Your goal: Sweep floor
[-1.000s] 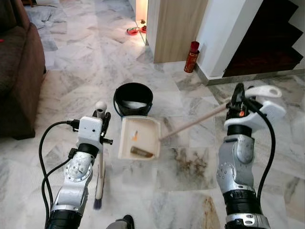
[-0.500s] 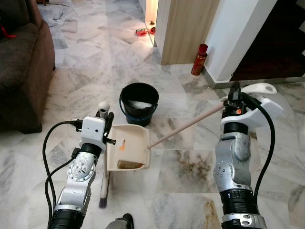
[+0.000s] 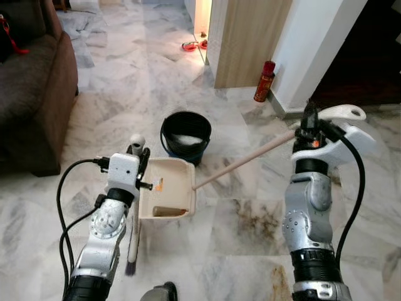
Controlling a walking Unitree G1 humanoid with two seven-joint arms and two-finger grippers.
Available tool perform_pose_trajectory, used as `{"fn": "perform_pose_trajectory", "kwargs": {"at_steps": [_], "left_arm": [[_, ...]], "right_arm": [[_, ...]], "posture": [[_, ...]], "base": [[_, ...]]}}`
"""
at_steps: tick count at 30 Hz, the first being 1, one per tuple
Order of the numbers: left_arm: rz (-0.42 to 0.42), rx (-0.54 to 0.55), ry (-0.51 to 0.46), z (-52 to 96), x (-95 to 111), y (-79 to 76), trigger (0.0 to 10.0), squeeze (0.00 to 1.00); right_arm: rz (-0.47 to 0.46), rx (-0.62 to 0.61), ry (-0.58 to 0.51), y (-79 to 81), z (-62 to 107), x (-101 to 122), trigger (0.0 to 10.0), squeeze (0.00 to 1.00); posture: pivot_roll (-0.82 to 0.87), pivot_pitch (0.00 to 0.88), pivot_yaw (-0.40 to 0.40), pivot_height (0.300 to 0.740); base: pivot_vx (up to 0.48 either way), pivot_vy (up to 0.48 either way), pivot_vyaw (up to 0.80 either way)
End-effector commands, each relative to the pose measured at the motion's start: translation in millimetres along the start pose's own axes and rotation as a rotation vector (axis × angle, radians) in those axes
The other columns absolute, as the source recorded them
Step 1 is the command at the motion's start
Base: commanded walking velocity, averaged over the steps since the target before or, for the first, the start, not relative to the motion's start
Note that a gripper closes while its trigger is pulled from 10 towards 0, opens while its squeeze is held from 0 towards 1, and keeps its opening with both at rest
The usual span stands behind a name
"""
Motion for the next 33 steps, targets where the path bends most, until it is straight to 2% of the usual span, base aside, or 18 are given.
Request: {"fn": "perform_pose_trajectory", "kwargs": {"at_steps": [1, 22, 26, 33], "left_arm": [[-0.013, -0.017, -0.062, -4.4, 14, -4.1, 10.0, 0.0], [-0.012, -0.005, -0.069, -4.8, 16, -2.4, 10.0, 0.0], [-0.014, -0.004, -0.071, -5.0, 16, -1.8, 10.0, 0.0], [-0.016, 0.0, -0.075, -5.5, 17, -1.2, 10.0, 0.0]], "right_arm": [[-0.039, 0.001, -0.092, 1.6, -5.1, 24, 10.0, 0.0], [-0.039, 0.036, -0.099, 8.2, -5.9, 28, 10.0, 0.0], [-0.041, 0.048, -0.108, 11.4, -6.3, 31, 10.0, 0.0], [-0.068, 0.061, -0.124, 15.3, -7.5, 37, 10.0, 0.0]], "posture": [[0.21, 0.097, -0.096, 0.74], [0.21, 0.106, -0.101, 0.74], [0.21, 0.108, -0.102, 0.74], [0.21, 0.108, -0.104, 0.74]], "base": [[0.266, 0.0, 0.0], [0.265, 0.0, 0.0], [0.266, 0.0, 0.56], [0.266, 0.0, 0.0]]}}
Point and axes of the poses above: a point about 5 cm out from each wrist's last joint towards the gripper, its own z axis pointing back from the gripper into the wrist, its own x axis along the axis of the wrist's last joint, y = z × x, the point moved 4 cm from there along -z, pointing out of the wrist towards the gripper, and after that the axes turned 15 degrees about z, right-handed, at the moved point
